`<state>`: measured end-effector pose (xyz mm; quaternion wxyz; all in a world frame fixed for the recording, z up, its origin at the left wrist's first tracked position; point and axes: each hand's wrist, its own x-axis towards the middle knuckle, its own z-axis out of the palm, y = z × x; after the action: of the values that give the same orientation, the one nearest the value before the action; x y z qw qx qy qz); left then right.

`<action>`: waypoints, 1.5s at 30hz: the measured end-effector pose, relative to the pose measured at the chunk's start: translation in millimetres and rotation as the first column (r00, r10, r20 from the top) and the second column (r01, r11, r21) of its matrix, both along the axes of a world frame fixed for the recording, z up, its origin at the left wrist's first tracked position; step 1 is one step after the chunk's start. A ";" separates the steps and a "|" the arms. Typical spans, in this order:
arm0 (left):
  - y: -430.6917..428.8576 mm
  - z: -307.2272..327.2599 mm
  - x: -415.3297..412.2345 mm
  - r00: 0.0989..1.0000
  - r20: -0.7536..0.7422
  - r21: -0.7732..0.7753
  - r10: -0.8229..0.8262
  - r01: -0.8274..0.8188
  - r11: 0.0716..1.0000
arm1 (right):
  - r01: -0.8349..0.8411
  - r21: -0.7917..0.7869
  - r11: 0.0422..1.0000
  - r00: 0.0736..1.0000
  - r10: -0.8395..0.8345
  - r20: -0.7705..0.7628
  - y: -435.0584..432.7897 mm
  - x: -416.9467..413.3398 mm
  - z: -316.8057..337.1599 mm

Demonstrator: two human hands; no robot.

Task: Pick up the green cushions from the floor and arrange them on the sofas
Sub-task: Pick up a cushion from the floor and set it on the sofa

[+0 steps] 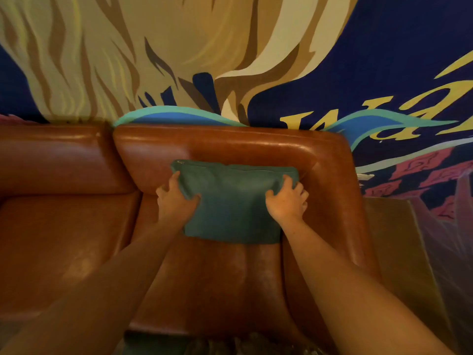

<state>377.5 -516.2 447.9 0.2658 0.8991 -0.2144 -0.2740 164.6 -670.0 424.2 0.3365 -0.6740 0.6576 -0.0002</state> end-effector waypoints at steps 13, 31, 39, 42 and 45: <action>176.0 58.5 -79.4 0.962 0.163 0.048 -0.221 0.216 0.975 | -0.166 -0.037 0.985 0.984 0.168 0.054 196.6 -48.7 65.6; 341.5 94.7 -207.2 0.977 0.148 -0.076 -0.152 0.165 0.983 | -0.474 -0.129 0.871 0.878 0.478 0.004 344.0 -127.2 121.0; 394.0 93.5 -276.5 0.933 0.319 0.083 -0.167 0.148 0.985 | -0.628 -0.109 0.770 0.777 0.628 -0.046 369.7 -208.3 118.5; 412.9 91.6 -317.2 0.938 0.325 0.093 -0.118 0.092 0.991 | -0.687 -0.100 0.720 0.726 0.685 -0.056 375.4 -252.0 118.3; 433.5 93.6 -355.1 0.940 0.332 0.099 -0.082 0.052 0.994 | -0.723 -0.105 0.683 0.690 0.721 -0.056 382.2 -285.1 119.1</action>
<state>22.5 -82.6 541.5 0.1755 0.9357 -0.2747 -0.1351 -120.5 -287.8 543.3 0.2654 -0.8971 0.3398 0.0968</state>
